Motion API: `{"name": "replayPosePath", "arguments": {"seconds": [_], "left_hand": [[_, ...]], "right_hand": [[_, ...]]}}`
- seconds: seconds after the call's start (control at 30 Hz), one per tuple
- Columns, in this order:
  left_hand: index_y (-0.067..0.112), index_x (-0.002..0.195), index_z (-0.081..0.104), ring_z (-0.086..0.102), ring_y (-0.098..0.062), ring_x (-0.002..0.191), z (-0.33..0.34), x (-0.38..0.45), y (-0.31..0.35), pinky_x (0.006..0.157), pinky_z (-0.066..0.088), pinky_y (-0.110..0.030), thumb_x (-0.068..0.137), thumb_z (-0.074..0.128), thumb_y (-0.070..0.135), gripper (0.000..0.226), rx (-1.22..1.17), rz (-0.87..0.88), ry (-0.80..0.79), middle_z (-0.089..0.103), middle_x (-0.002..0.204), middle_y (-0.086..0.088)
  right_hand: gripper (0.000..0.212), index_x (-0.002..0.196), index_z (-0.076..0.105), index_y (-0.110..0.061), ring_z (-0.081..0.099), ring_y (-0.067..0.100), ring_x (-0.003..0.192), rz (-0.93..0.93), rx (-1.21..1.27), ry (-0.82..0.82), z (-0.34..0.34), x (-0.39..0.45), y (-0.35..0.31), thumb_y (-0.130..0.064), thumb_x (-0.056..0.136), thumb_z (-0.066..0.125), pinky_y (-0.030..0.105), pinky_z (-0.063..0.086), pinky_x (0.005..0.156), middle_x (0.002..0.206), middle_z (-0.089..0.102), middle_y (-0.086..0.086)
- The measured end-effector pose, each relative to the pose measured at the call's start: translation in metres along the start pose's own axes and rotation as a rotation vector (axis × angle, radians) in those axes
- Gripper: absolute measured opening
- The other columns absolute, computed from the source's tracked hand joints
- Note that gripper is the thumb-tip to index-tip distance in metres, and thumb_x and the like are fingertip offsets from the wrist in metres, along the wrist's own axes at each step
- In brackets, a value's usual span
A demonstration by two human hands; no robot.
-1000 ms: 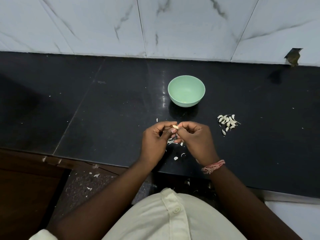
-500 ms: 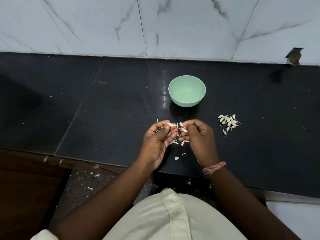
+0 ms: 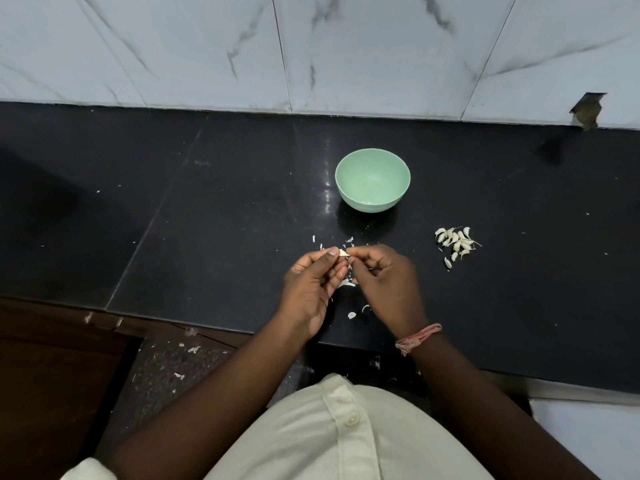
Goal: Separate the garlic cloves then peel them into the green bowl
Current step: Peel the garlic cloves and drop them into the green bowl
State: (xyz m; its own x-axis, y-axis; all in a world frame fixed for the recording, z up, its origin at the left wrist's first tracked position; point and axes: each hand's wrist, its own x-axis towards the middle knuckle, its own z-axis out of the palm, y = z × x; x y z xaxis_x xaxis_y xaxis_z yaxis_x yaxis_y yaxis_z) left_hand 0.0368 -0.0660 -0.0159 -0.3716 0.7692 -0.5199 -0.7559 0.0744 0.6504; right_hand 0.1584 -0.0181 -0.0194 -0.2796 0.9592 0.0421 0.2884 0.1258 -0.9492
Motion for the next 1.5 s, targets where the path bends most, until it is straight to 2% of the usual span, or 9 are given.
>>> {"name": "replayPosePath", "arguments": {"seconds": [0.13, 0.23, 0.33, 0.43, 0.5, 0.8, 1.07, 1.27, 1.5], "left_hand": [[0.001, 0.097, 0.068, 0.072, -0.014, 0.076, 0.002, -0.002, 0.0, 0.07, 0.06, -0.022, 0.093, 0.065, 0.002, 0.005, 0.029, -0.05, -0.045, 0.074, 0.085, -0.013], [-0.002, 0.102, 0.07, 0.072, -0.015, 0.081, 0.002, -0.001, 0.001, 0.072, 0.059, -0.022, 0.093, 0.066, 0.001, 0.011, 0.093, -0.03, -0.077, 0.074, 0.088, -0.014], [-0.004, 0.099, 0.073, 0.072, -0.019, 0.083, 0.001, 0.0, 0.004, 0.076, 0.06, -0.024, 0.09, 0.068, -0.001, 0.011, 0.205, 0.053, -0.094, 0.074, 0.09, -0.019], [-0.002, 0.095, 0.076, 0.07, -0.023, 0.082, 0.003, 0.0, 0.006, 0.081, 0.06, -0.032, 0.09, 0.067, -0.002, 0.01, 0.345, 0.138, -0.11, 0.074, 0.088, -0.02], [-0.003, 0.096, 0.077, 0.067, -0.027, 0.08, 0.007, 0.0, 0.004, 0.082, 0.06, -0.038, 0.092, 0.067, -0.002, 0.011, 0.415, 0.184, -0.115, 0.073, 0.086, -0.021], [-0.003, 0.091, 0.076, 0.065, -0.027, 0.072, 0.013, -0.001, 0.005, 0.07, 0.062, -0.034, 0.095, 0.061, -0.005, 0.015, 0.544, 0.214, -0.08, 0.071, 0.083, -0.023], [-0.009, 0.09, 0.073, 0.058, -0.022, 0.061, 0.019, -0.004, 0.0, 0.06, 0.056, -0.028, 0.096, 0.06, -0.004, 0.016, 0.508, 0.254, -0.028, 0.064, 0.072, -0.018], [-0.004, 0.094, 0.072, 0.067, -0.016, 0.064, 0.013, 0.0, 0.006, 0.078, 0.061, -0.03, 0.099, 0.055, -0.003, 0.018, 0.32, 0.01, -0.088, 0.069, 0.078, -0.015], [-0.001, 0.091, 0.07, 0.071, -0.015, 0.067, 0.014, 0.0, 0.009, 0.069, 0.06, -0.021, 0.101, 0.055, 0.004, 0.019, 0.258, -0.032, -0.095, 0.071, 0.075, -0.011]], "right_hand": [[0.009, 0.09, 0.076, -0.022, 0.074, 0.014, 0.074, 0.084, 0.038, 0.01, 0.002, 0.0, -0.005, -0.022, 0.083, 0.07, 0.047, 0.063, 0.072, 0.079, 0.076, -0.004], [0.02, 0.09, 0.074, -0.024, 0.074, 0.015, 0.071, 0.111, 0.044, -0.009, 0.0, 0.002, -0.003, -0.037, 0.077, 0.065, 0.047, 0.063, 0.071, 0.078, 0.076, -0.005], [0.006, 0.09, 0.073, -0.022, 0.073, 0.017, 0.066, 0.116, 0.054, -0.031, -0.003, 0.002, -0.005, -0.018, 0.086, 0.07, 0.038, 0.061, 0.063, 0.077, 0.076, -0.001], [0.012, 0.093, 0.074, -0.012, 0.073, 0.018, 0.063, 0.115, 0.093, -0.013, -0.004, 0.003, -0.004, -0.002, 0.089, 0.069, 0.024, 0.055, 0.057, 0.077, 0.076, 0.003], [0.013, 0.092, 0.074, -0.009, 0.075, 0.021, 0.066, 0.116, 0.118, -0.004, -0.004, 0.005, -0.005, 0.0, 0.089, 0.067, 0.028, 0.059, 0.06, 0.075, 0.076, 0.004], [0.02, 0.084, 0.077, -0.009, 0.075, 0.026, 0.067, 0.117, 0.181, 0.009, -0.002, 0.003, -0.008, 0.003, 0.086, 0.062, 0.041, 0.064, 0.068, 0.069, 0.075, 0.008], [0.014, 0.078, 0.073, -0.002, 0.07, 0.019, 0.059, 0.12, 0.208, 0.036, -0.003, 0.005, -0.017, 0.005, 0.086, 0.065, 0.04, 0.063, 0.063, 0.064, 0.071, 0.014], [0.012, 0.088, 0.072, 0.002, 0.066, 0.016, 0.055, 0.156, 0.241, 0.0, -0.009, 0.006, -0.02, 0.008, 0.09, 0.061, 0.022, 0.054, 0.051, 0.072, 0.073, 0.016], [0.01, 0.091, 0.072, -0.002, 0.064, 0.019, 0.052, 0.189, 0.233, 0.025, -0.013, 0.008, -0.016, 0.001, 0.093, 0.063, 0.031, 0.056, 0.055, 0.065, 0.071, 0.005]]}}
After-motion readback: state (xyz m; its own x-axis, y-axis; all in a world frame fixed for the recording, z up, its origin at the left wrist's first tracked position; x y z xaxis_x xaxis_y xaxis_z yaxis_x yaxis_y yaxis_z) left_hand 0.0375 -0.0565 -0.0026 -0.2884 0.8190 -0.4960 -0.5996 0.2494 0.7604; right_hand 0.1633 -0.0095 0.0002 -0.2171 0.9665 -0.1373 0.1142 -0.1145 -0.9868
